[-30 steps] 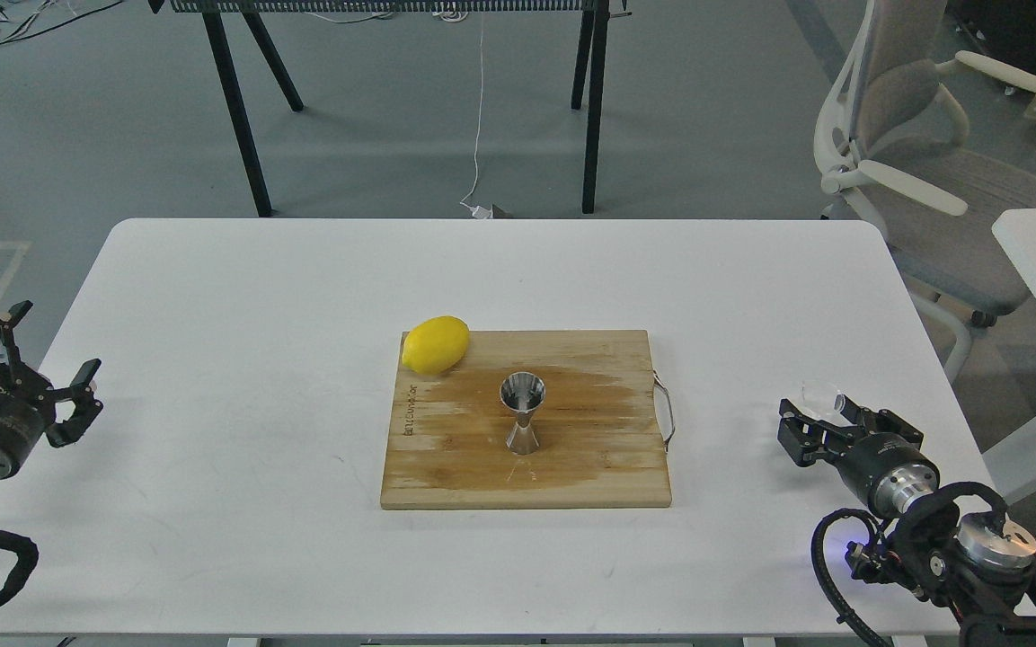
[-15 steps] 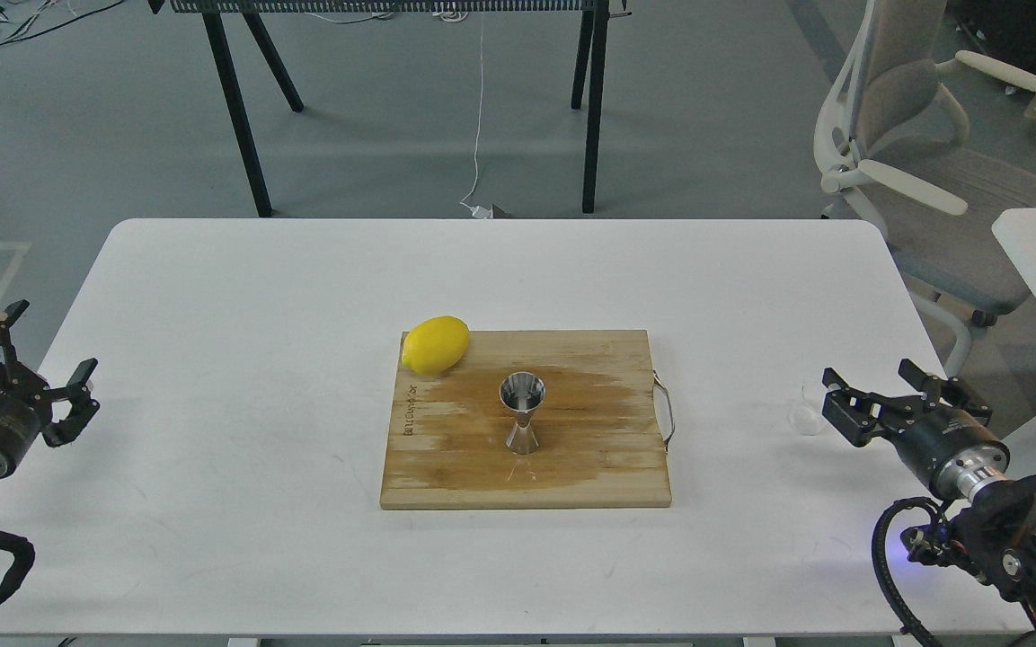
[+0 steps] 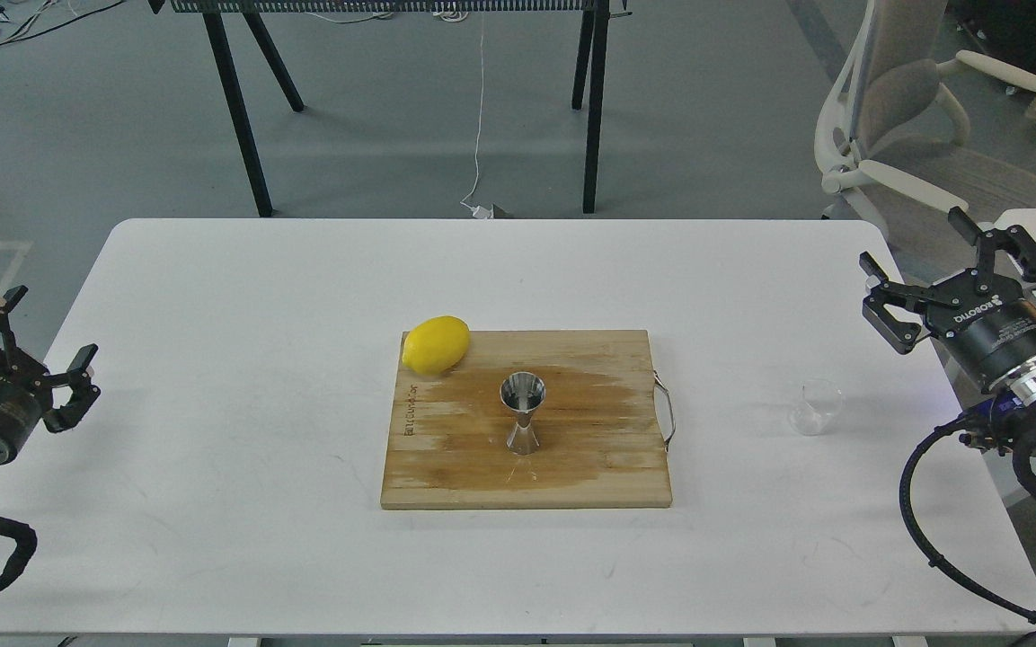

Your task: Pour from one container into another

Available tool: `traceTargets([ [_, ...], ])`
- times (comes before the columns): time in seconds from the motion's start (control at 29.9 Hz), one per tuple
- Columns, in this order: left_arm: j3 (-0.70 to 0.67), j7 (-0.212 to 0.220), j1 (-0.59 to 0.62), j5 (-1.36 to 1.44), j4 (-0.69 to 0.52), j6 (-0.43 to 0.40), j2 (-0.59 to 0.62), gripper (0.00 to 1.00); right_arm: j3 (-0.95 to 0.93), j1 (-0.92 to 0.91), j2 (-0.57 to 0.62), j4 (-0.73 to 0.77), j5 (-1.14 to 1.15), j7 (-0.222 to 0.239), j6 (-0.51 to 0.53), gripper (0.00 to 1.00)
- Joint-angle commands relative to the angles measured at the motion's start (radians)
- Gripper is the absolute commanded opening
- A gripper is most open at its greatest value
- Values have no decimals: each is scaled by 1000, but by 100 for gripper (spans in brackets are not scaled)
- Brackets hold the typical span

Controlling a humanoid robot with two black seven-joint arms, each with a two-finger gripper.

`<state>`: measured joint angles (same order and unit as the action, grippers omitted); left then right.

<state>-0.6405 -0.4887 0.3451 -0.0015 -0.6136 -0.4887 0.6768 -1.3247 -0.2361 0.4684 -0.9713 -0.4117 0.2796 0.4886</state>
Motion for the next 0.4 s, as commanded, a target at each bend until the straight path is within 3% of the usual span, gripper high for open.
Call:
traceTargets([
  [0.0, -5, 0, 2, -2, -2, 0, 0, 100, -1, -5, -49, 32, 1, -5, 0, 97],
  [0.2, -4, 0, 2, -2, -2, 0, -3, 100, -14, 3, -106, 59, -2, -31, 0, 97],
  [0.37, -4, 0, 0, -2, -2, 0, -8, 100, -5, 6, -108, 54, 2, -122, 0, 97],
])
